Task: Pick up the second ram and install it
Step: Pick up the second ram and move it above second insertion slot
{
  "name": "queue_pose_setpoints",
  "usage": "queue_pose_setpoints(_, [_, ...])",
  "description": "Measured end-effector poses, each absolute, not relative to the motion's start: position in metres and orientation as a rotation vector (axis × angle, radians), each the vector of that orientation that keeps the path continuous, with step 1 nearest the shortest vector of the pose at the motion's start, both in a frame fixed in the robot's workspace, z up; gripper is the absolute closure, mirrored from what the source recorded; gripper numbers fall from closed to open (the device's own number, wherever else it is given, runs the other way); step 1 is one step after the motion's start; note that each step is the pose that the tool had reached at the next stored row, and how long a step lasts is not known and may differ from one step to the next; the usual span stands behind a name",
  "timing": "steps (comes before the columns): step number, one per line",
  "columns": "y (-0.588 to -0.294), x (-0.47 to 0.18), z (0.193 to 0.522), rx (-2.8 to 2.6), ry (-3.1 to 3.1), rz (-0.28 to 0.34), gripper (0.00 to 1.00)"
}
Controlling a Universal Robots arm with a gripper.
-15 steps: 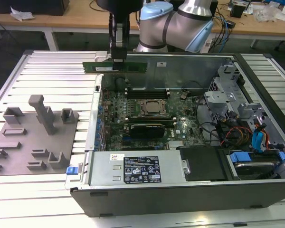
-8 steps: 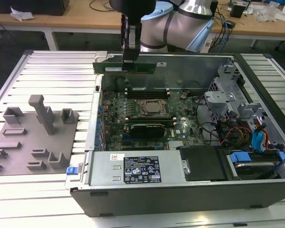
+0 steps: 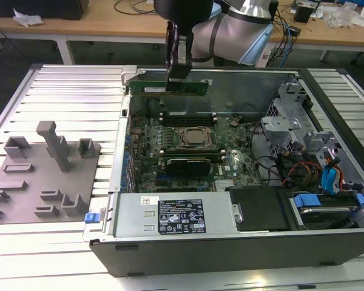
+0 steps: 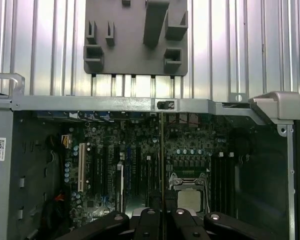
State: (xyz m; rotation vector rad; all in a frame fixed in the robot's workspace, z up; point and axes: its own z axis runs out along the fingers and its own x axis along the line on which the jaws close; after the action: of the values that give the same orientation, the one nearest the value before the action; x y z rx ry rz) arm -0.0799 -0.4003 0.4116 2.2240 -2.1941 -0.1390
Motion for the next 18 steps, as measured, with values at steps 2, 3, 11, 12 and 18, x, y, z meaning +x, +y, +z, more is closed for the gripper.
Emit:
queue_pose_setpoints(2, [-0.4,-0.076,0.411,2.223,-2.194,-0.14,0.86])
queue_pose_setpoints(3, [-0.399,-0.074,0.41,2.223,-2.193,-0.141,0.86])
queue_pose_setpoints(11, [-0.396,-0.058,0.407,2.22,-2.19,-0.147,0.86])
queue_pose_setpoints(12, [-0.395,-0.056,0.406,2.22,-2.19,-0.148,0.86])
queue_pose_setpoints(18, [-0.393,-0.044,0.402,2.217,-2.188,-0.152,0.86])
